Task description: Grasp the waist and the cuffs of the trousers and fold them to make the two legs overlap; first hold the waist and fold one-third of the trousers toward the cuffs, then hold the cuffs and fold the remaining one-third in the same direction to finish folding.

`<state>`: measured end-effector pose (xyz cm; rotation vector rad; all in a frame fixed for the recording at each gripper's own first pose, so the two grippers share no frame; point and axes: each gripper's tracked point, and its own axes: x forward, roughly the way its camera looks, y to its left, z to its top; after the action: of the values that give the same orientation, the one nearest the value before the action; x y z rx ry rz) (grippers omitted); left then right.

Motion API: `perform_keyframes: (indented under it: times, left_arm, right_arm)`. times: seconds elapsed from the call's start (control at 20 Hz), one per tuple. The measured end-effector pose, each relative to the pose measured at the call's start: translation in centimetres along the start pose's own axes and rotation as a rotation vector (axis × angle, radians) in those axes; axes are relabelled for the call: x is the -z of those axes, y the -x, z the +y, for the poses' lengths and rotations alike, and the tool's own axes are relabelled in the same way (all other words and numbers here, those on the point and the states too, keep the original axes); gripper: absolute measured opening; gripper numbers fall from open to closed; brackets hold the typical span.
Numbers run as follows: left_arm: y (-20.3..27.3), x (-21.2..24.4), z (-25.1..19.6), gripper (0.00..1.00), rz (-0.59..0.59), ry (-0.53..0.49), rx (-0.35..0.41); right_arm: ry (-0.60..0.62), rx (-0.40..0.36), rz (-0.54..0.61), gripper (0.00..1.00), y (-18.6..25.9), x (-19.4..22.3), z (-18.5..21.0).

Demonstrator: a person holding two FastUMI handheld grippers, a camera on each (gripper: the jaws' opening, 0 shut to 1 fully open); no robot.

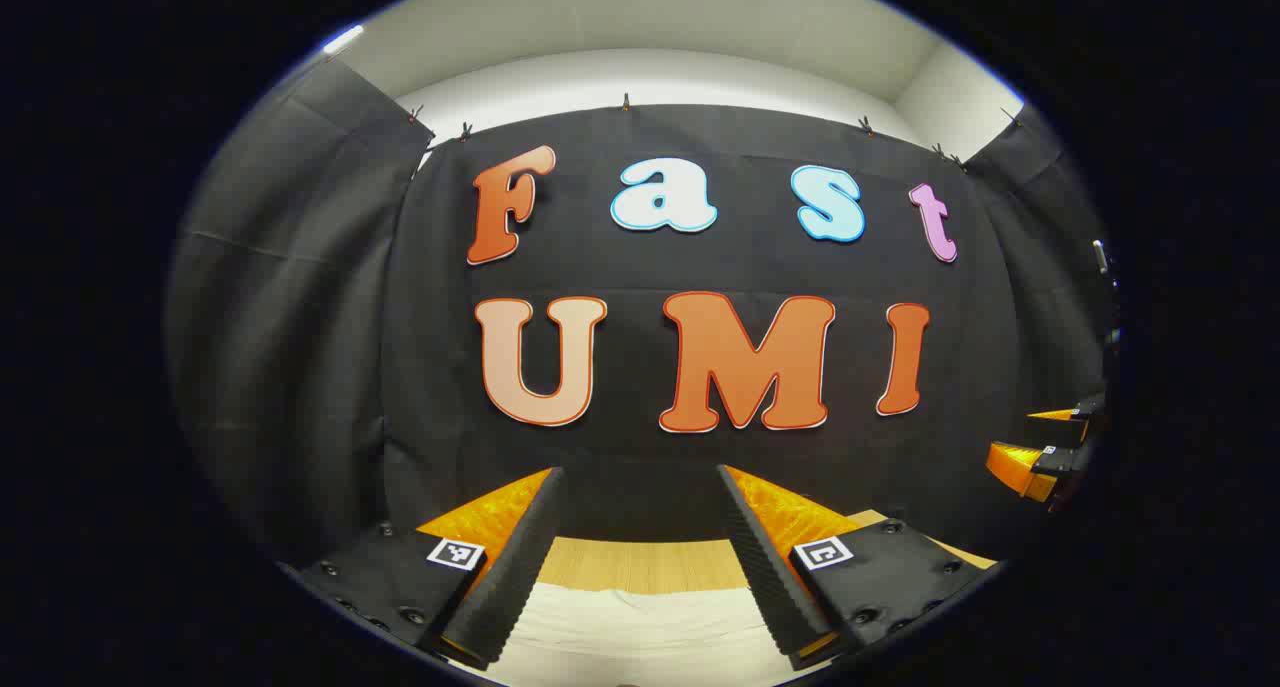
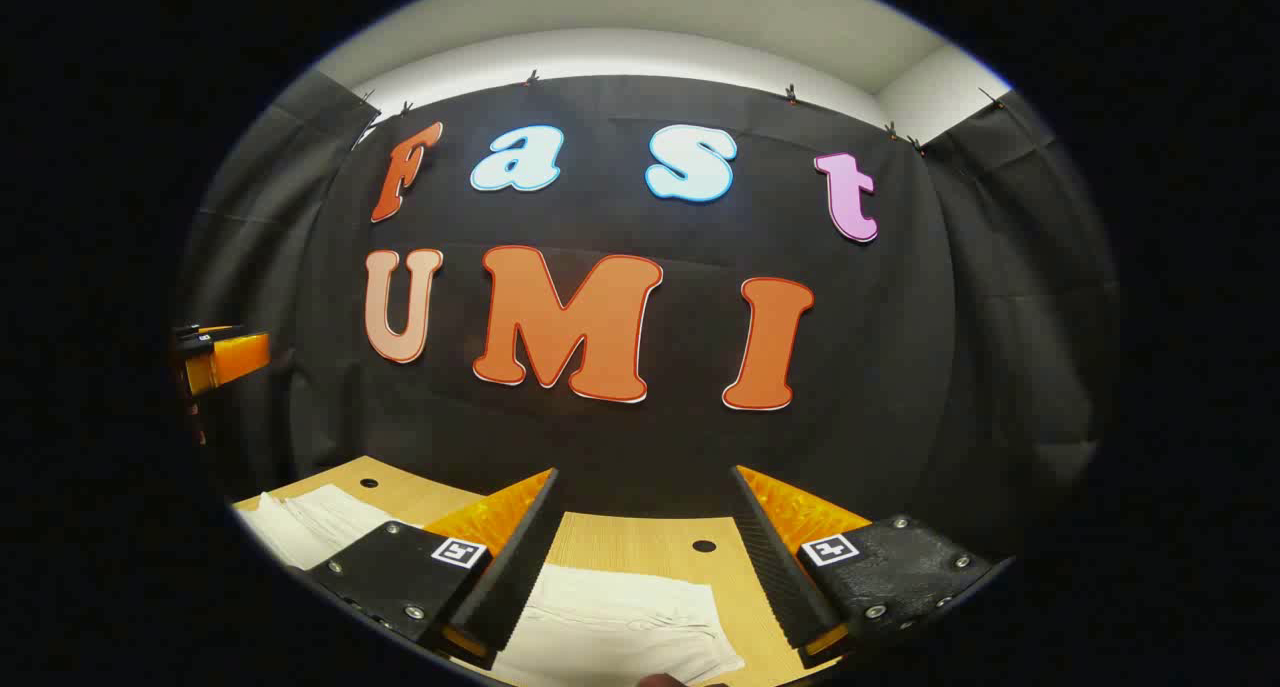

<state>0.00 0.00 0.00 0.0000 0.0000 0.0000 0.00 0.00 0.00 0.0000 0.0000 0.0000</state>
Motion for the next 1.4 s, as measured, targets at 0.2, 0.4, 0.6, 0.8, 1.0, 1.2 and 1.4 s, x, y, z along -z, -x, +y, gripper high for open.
perform_keyframes:
  times: [0.2, 0.4, 0.6, 0.8, 1.0, 1.2, 1.4]
  left_arm:
    - [0.7, -0.5, 0.2, 0.96, -0.013, -0.01, -0.029]
    - [1.6, 0.4, 0.1, 0.98, -0.025, -0.065, -0.057]
    - [2.7, 0.9, 0.3, 0.97, -0.027, -0.075, -0.078]
    - [2.5, 2.6, 2.7, 0.98, 0.014, -0.063, -0.113]
    - [2.1, 5.4, 7.3, 0.98, 0.092, -0.061, -0.172]
    - [1.3, 8.1, 10.8, 0.98, 0.166, -0.081, -0.198]
    - [0.7, 12.2, 14.8, 0.98, 0.294, -0.129, -0.256]
  right_arm:
    - [0.028, -0.016, 0.006, 0.99, 0.2, 0.5, -0.5]
    - [0.036, -0.057, 0.022, 0.99, 0.6, 1.9, -0.3]
    - [0.043, -0.072, 0.064, 0.99, 0.5, 3.5, -0.4]
    - [-0.001, -0.062, 0.139, 0.99, -0.1, 5.6, -0.1]
    - [-0.027, -0.002, 0.229, 0.99, -0.5, 8.1, -0.9]
    - [-0.024, 0.067, 0.307, 0.99, -0.8, 10.6, -2.3]
    - [-0.069, 0.119, 0.425, 0.99, -1.1, 14.2, -3.0]
